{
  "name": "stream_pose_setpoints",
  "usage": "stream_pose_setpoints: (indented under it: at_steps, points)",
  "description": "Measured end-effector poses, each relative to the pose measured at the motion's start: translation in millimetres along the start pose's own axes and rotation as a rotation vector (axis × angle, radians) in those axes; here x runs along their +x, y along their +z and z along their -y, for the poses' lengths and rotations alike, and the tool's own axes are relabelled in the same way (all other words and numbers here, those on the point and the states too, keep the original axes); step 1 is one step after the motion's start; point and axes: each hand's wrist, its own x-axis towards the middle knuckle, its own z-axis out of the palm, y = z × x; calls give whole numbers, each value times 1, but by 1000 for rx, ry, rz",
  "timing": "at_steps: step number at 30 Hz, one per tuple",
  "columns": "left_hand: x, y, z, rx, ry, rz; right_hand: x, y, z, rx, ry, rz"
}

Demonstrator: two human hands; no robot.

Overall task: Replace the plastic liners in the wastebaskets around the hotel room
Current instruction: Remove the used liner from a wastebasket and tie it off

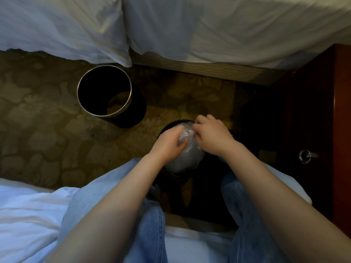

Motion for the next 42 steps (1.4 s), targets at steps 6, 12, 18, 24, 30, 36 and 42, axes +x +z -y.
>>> stream_pose_setpoints:
  at_steps: [6,12,18,24,30,36,42]
  points:
    - [-1,0,7,-28,22,13,-2,-6,-7,349,93,-73]
    - [2,2,10,-31,-32,-81,-5,-11,4,771,256,18]
    - [13,-1,9,-216,-183,-134,-5,9,5,965,341,220]
    - [11,-12,7,-455,-237,-100,-1,29,9,549,210,119]
    - [13,-7,7,-422,-295,-36,-6,34,12,344,118,63]
    - [13,-8,6,-235,-334,-59,-5,14,-7,574,231,118]
    - [8,-14,-3,-283,-243,23,6,17,-15,645,135,146]
